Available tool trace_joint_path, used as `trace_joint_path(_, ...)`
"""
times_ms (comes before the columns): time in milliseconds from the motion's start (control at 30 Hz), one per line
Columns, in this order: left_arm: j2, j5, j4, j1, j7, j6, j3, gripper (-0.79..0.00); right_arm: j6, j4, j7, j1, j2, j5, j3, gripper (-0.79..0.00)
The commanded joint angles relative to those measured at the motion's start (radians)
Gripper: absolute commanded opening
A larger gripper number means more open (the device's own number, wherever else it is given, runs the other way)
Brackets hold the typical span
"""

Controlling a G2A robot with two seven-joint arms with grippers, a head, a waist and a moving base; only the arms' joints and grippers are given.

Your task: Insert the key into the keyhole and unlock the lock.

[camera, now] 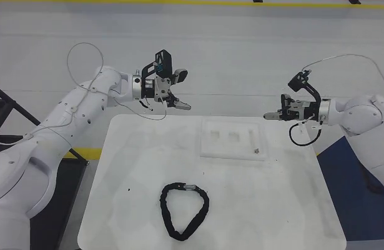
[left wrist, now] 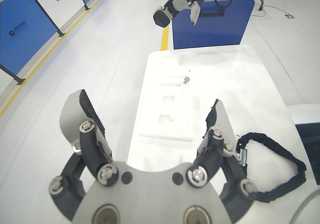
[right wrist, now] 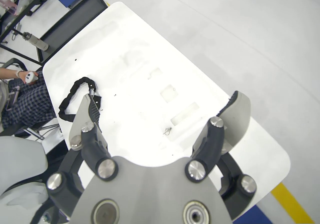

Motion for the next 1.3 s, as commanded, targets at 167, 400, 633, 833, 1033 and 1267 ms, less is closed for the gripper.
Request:
trace_joint_path(167, 0.0, 0.0, 0.0, 0.0, 0.0, 0.0, 0.0, 0.0, 0.075, 0.115, 0.045, 0.009, -0.056, 0.027, -0.095, 0.0)
trace_joint_path(400, 0.0, 0.0, 0.0, 0.0, 0.0, 0.0, 0.0, 0.0, 0.16, 0.232, 0.091, 0.014, -0.119, 0.119, -0.162, 0.0)
trace_joint_path(633, 0.0, 0.0, 0.0, 0.0, 0.0, 0.0, 0.0, 0.0, 0.254, 0.278, 0.108, 0.018, -0.169, 0.073, -0.224, 0.0)
trace_joint_path(833, 0.0, 0.0, 0.0, 0.0, 0.0, 0.0, 0.0, 0.0, 0.375, 0.258, 0.084, 0.01, -0.193, -0.013, -0.256, 0.0)
trace_joint_path(1033, 0.0, 0.0, 0.0, 0.0, 0.0, 0.0, 0.0, 0.0, 0.473, 0.195, 0.1, -0.014, -0.196, -0.065, -0.26, 0.0)
trace_joint_path(1267, 0.0, 0.0, 0.0, 0.0, 0.0, 0.0, 0.0, 0.0, 0.57, 0.122, 0.1, -0.049, -0.179, -0.116, -0.229, -0.086)
